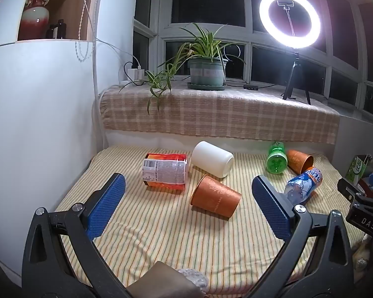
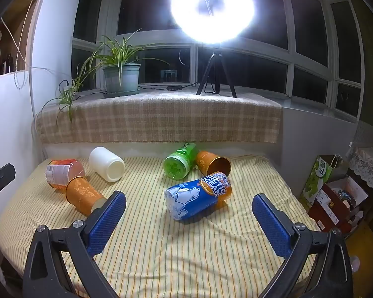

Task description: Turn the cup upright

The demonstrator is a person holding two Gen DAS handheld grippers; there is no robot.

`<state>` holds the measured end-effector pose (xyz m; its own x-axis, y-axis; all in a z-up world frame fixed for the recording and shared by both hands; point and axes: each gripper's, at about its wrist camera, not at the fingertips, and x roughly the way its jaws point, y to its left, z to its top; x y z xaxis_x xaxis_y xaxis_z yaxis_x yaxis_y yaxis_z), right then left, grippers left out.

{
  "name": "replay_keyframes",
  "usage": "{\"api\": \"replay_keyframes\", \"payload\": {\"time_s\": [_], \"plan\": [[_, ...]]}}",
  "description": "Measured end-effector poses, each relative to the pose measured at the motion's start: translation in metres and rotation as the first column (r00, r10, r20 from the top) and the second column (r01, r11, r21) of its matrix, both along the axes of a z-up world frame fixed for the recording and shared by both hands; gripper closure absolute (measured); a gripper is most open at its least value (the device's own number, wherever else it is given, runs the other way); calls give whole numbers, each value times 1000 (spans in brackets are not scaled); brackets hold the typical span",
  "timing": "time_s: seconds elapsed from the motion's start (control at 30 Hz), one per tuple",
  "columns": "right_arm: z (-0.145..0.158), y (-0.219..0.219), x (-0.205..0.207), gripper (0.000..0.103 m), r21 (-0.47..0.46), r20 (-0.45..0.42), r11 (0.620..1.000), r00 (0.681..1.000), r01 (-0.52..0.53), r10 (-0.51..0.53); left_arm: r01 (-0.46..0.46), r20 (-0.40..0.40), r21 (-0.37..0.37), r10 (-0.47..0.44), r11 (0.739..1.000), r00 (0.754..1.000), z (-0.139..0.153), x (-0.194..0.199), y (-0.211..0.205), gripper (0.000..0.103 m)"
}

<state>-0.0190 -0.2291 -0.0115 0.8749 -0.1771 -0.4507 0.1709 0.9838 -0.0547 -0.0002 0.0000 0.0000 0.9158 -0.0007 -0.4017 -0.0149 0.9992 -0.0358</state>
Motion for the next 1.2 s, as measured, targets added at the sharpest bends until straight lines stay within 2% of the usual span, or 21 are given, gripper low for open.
{"api": "replay_keyframes", "payload": {"time_s": [1.2], "plan": [[-3,-3,1,0,25,-9,1000,1000,1,-1,2,-3,1,-2,1000,1000,0,0,0,0]]}}
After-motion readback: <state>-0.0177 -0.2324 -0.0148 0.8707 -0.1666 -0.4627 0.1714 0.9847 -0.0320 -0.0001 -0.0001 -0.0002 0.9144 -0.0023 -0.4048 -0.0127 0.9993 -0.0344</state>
